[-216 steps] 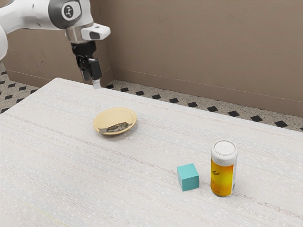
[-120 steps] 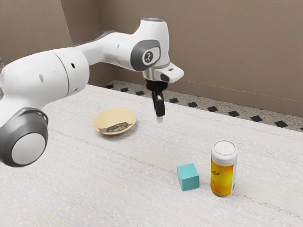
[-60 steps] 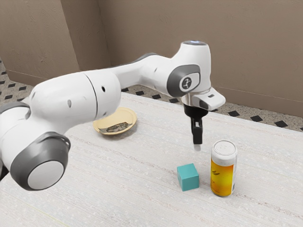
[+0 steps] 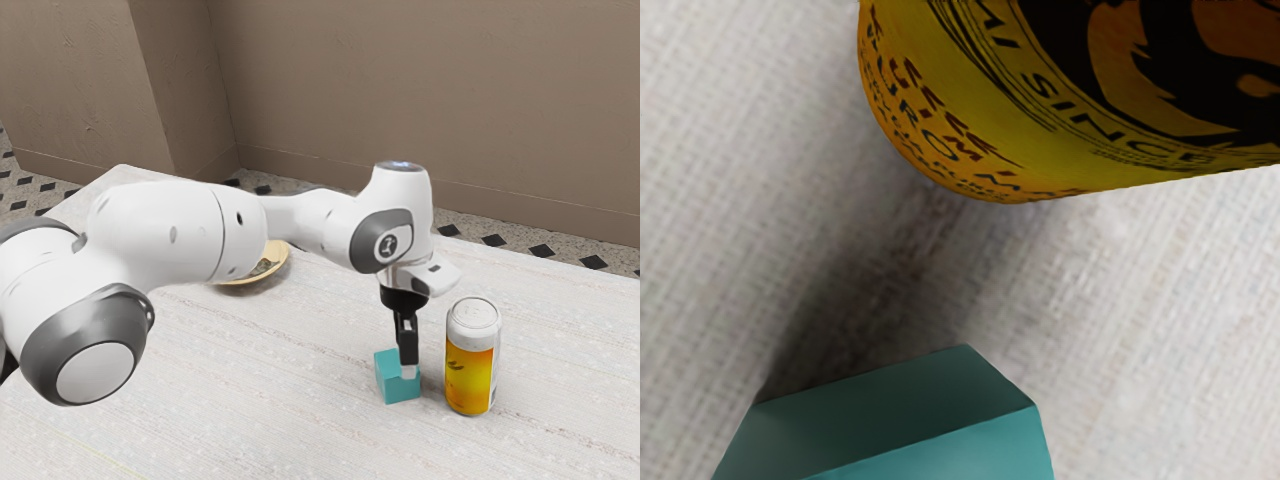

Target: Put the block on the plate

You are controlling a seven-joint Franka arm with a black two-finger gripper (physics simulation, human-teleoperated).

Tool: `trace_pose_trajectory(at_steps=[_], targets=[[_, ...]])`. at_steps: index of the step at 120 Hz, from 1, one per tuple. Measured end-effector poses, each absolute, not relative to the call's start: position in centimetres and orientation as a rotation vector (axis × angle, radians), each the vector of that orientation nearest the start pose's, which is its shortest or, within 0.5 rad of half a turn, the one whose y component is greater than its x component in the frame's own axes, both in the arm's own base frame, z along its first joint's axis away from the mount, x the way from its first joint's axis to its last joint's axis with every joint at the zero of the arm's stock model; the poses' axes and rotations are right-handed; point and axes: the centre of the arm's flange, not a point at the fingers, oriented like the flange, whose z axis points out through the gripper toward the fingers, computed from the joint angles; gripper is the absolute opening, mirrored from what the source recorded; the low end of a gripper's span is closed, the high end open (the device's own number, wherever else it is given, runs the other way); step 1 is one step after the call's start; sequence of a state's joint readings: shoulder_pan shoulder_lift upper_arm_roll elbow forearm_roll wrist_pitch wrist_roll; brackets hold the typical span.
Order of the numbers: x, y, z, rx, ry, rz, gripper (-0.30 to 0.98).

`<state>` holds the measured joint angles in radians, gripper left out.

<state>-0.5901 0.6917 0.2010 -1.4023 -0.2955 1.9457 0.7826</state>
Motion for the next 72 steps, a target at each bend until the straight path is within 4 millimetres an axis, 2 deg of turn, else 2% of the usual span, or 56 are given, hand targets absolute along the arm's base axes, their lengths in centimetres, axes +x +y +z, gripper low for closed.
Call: trace_pose_trajectory(at_steps=[21, 63, 72], targets=[[64.3, -30.6, 28.3, -2.84, 1.675, 0.147, 0.69], [64.0, -30.1, 24.7, -2.867, 1.648, 0.176, 0.69], [63.7, -29.9, 24.0, -2.894, 1.633, 0.18, 0.6]])
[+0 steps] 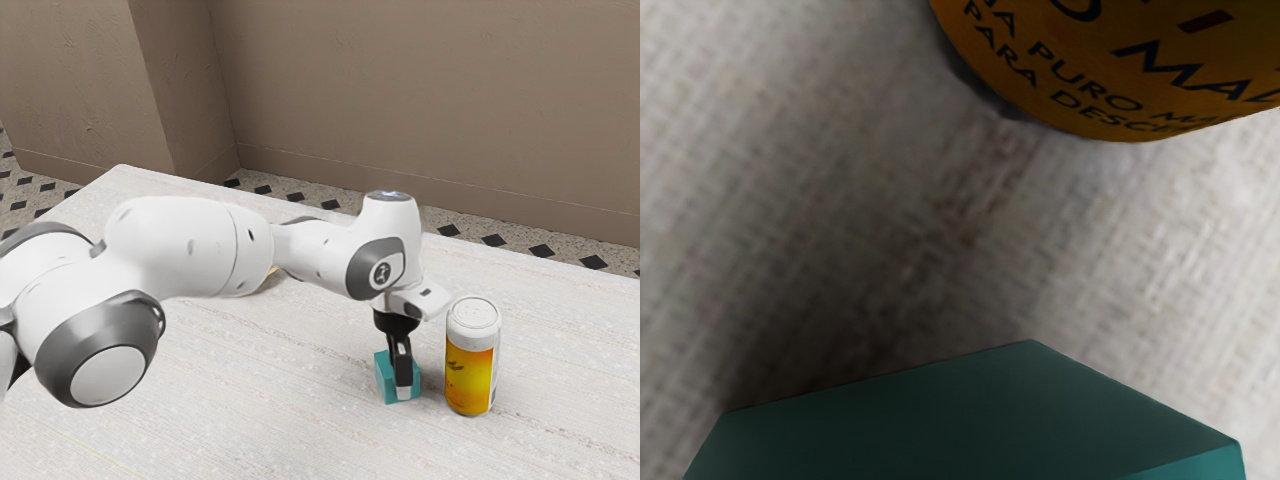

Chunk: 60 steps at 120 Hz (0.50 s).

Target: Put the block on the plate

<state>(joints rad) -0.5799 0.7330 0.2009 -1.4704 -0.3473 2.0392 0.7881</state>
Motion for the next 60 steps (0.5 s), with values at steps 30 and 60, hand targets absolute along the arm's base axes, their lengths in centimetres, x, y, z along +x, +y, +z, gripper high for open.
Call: trace_pose_trajectory(at_steps=[30, 60], targets=[[63.8, -30.0, 23.9, -2.915, 1.613, 0.141, 0.47], [63.7, -29.9, 25.2, -2.922, 1.603, 0.106, 0.44]])
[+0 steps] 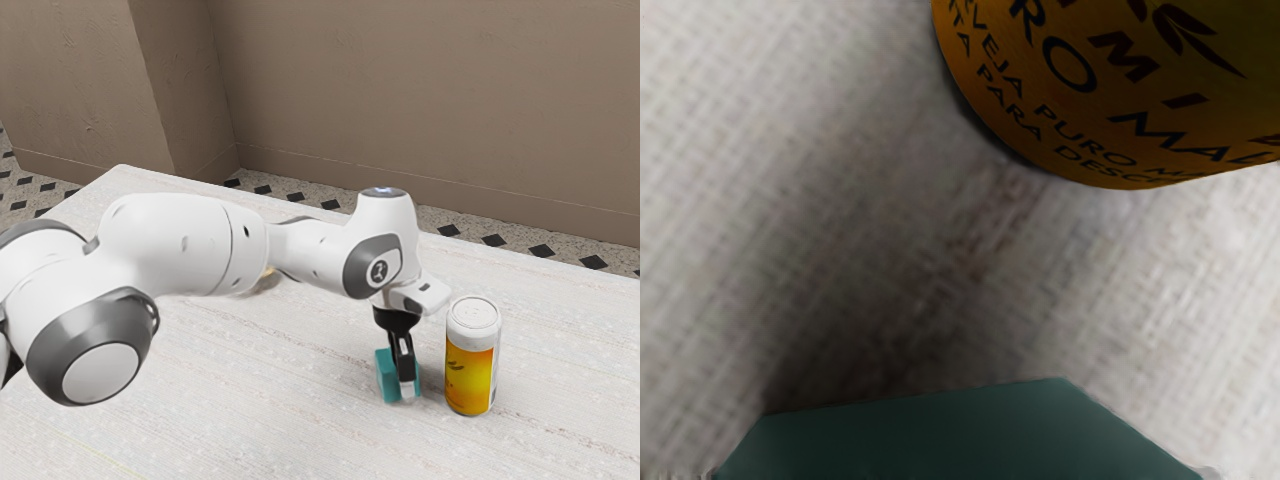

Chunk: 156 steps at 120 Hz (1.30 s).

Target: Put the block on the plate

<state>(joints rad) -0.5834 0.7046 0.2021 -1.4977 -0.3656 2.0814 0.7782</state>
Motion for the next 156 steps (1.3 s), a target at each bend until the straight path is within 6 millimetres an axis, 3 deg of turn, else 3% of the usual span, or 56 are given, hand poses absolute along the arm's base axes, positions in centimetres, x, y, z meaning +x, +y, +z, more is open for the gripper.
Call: trace_pose_trajectory(at_steps=[27, 48, 59, 69, 79, 89, 106, 137, 156], targets=[[63.1, -29.3, 27.2, -2.93, 1.597, 0.082, 0.4], [62.7, -27.7, 32.3, -2.937, 1.582, -0.01, 0.4], [62.9, -26.3, 35.8, -2.934, 1.566, -0.078, 0.4], [63.3, -24.5, 37.6, -2.931, 1.532, -0.105, 0.4], [64.3, -20.9, 39.2, -2.94, 1.451, -0.121, 0.4], [65.4, -15.9, 40.8, -2.951, 1.346, -0.129, 0.4], [66.4, -8.5, 41.9, -2.963, 1.212, -0.112, 0.4], [66.2, 2.2, 43.3, -2.974, 1.041, -0.067, 0.4], [65.4, 7.3, 43.9, -2.99, 0.974, -0.045, 0.4]])
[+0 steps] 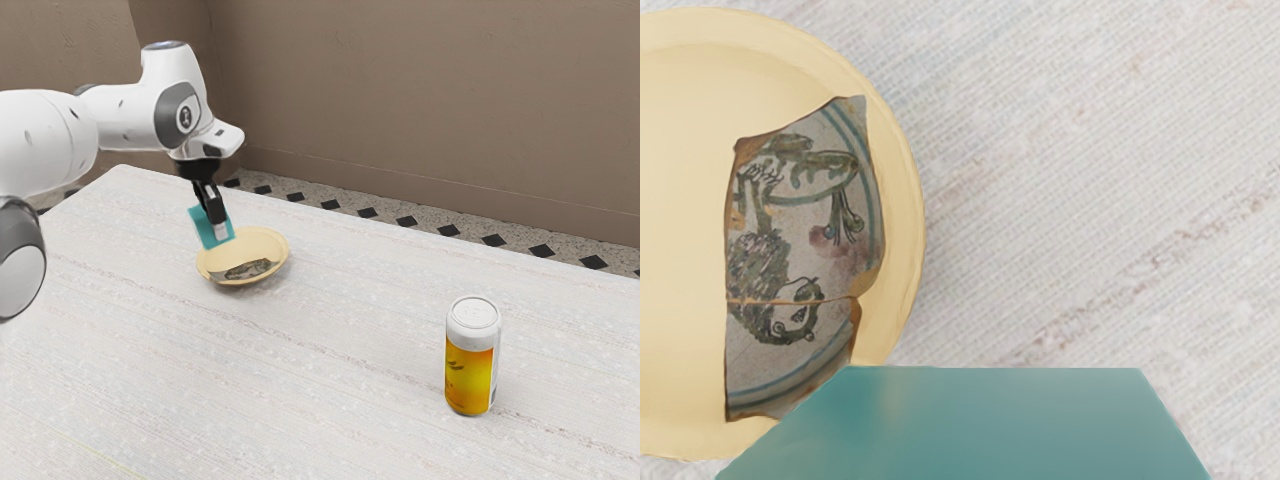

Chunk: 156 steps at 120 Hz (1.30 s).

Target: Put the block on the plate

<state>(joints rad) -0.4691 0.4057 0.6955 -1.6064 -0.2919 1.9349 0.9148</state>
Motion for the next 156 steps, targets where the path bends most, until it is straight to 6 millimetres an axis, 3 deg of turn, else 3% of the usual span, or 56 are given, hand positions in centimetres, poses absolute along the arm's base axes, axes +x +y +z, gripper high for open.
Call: trace_pose_trajectory(at_steps=[19, 30, 55, 81, 100, 118, 139, 156], targets=[[64.6, 11.2, 43.9, -3.01, 0.942, -0.024, 0.4], [64.5, 12.0, 43.6, -3.005, 0.955, -0.014, 0.4], [67.5, 10.0, 41.9, -2.954, 1.035, 0.02, 0.4], [70.3, 7.4, 41.4, -2.919, 1.116, 0.052, 0.4], [69.8, 11.0, 41.2, -2.967, 1.069, 0.067, 0.4], [69.5, 12.1, 40.8, -2.981, 1.074, 0.081, 0.4], [71.4, 8.4, 38.2, -2.973, 1.205, 0.078, 0.4], [71.8, 7.8, 37.6, -2.973, 1.232, 0.076, 0.4]])
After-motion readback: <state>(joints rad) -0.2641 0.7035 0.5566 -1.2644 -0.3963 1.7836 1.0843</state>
